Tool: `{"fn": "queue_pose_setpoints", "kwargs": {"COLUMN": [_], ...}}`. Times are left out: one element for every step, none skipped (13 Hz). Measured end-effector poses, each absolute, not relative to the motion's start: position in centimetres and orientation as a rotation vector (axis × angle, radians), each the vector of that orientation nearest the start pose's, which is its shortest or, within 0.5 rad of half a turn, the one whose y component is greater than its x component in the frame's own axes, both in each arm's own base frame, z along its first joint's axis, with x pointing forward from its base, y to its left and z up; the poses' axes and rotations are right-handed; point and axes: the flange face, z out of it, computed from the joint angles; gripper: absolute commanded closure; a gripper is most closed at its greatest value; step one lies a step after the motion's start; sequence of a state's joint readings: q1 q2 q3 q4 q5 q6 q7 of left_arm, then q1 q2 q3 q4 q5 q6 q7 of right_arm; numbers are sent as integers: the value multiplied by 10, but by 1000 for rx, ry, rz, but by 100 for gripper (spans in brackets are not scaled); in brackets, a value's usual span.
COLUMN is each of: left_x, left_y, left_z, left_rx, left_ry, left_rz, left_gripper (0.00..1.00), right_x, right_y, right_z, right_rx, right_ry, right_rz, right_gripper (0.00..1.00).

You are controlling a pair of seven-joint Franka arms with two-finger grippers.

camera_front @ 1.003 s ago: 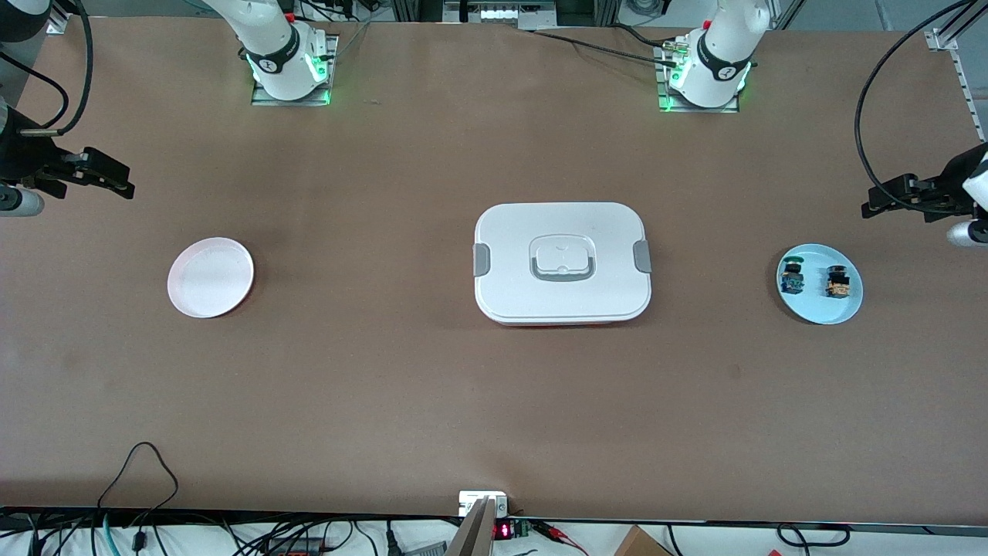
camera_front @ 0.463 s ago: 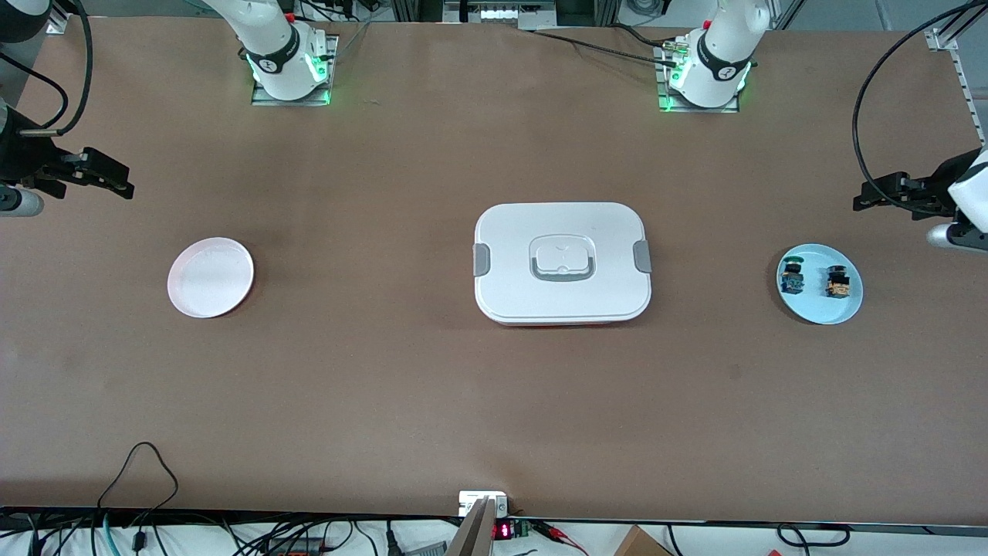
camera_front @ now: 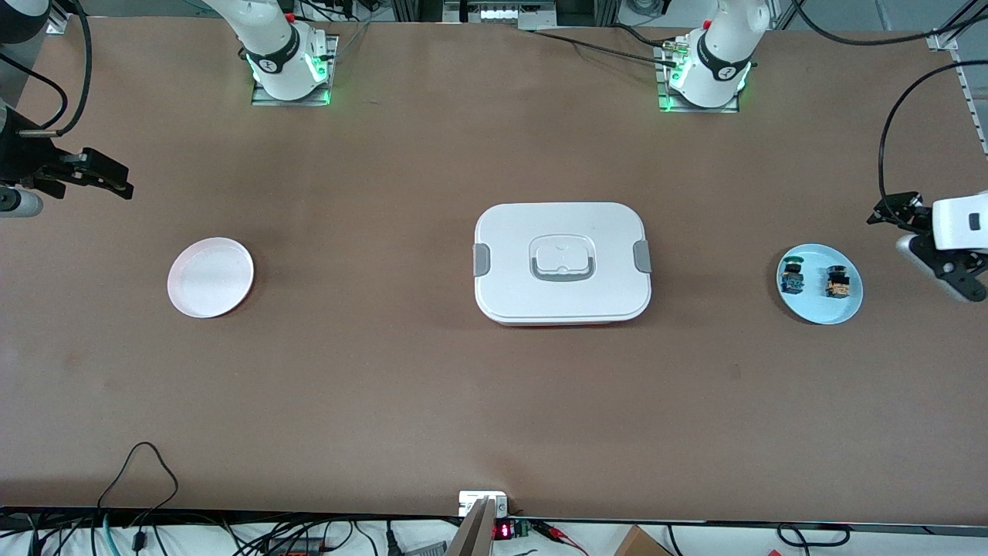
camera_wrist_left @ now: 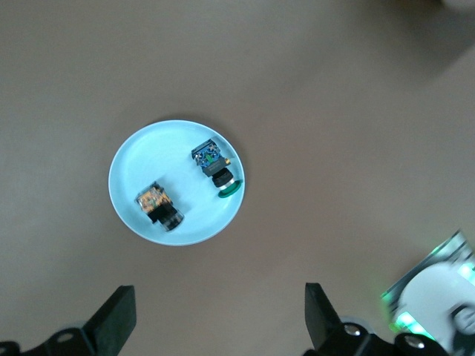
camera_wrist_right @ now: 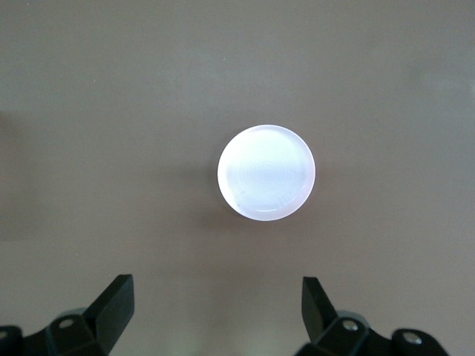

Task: Transfer orange switch to right arm and place
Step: 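Lower the left gripper over the orange switch on the blue plate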

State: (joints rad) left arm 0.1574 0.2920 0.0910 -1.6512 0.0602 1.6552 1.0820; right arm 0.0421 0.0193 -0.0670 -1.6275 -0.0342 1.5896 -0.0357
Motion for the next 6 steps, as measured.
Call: {"fn": "queue_pose_setpoints", "kwargs": {"left_x": [596, 599, 601, 602, 601, 598], "left_y": [164, 176, 185, 192, 195, 198], "left_z": [405, 387, 370, 351, 334, 317], "left_rx": [-2872, -2813, -2759, -2699, -2632, -2566], "left_ry": [1493, 1632, 1742, 1840, 1928, 2002], "left_rz": [439, 428, 417, 395, 363, 330], "left_gripper": [0, 0, 0, 0, 0, 0], "right_x": [559, 559, 559, 559, 559, 559], "right_y": [-17, -17, -17, -17, -17, -17], "right_z": [589, 589, 589, 589, 589, 589], "right_rx": [-3174, -3174, -3174, -3174, -3174, -3174], "right_ry": [-20, -19, -19, -19, -19, -19], "right_rz": [93, 93, 93, 93, 93, 93], "right_gripper": [0, 0, 0, 0, 0, 0]}}
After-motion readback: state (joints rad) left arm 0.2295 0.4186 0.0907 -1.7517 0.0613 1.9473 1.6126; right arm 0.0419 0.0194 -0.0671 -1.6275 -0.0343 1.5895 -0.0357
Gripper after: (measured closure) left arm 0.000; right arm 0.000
